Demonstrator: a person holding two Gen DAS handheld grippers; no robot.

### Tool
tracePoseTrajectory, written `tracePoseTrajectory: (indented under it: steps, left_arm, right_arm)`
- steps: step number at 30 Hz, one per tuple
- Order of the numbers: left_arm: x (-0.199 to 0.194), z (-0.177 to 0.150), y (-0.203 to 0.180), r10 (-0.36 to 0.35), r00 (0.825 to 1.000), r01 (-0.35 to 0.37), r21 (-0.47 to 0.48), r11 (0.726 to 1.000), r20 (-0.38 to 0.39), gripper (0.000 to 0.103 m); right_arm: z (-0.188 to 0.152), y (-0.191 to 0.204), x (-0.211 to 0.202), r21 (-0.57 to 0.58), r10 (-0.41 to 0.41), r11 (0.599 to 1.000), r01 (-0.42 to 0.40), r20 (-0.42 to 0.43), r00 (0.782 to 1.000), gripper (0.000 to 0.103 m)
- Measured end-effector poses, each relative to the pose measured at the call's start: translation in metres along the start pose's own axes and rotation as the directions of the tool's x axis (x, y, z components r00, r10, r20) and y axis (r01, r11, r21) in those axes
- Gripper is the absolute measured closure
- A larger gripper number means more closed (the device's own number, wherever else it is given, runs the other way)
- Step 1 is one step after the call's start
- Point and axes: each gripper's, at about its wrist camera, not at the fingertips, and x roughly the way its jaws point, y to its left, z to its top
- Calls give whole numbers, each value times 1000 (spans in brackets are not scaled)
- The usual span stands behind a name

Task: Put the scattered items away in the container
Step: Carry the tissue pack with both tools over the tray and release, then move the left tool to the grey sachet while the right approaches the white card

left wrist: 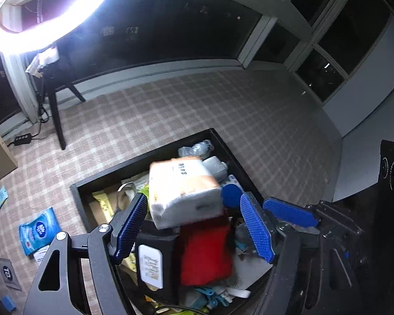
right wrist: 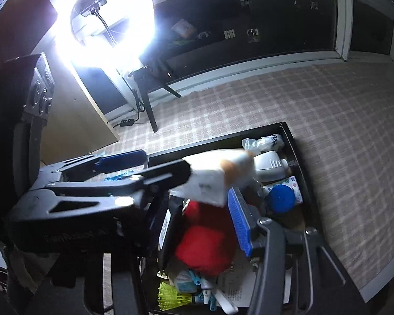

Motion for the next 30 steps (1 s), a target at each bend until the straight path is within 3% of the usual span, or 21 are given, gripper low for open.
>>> tracePoseTrajectory:
  steps: [7,15,24,30]
  left_arm:
    - [-24,-17,43,53,998,-52,-61,997,20,32]
    - [-63,-61,115,186,982,-180,-152,972,23,33]
    - [-109,-122,217,351,936,-344,-277,897,-26,33]
    - [-123,-156,277,420,902,-428,-319,846,-95,32]
  right_arm:
    - [0,11,9,-26,22,999,-22,-10,1000,56]
    - [-3,57,21,-101,59,993,-61,-18,998,55]
    - [-13,114,60,-182,68,980,-83,-87,994,55]
    - [-14,151,89,-228,68,969,-97,-130,989,50]
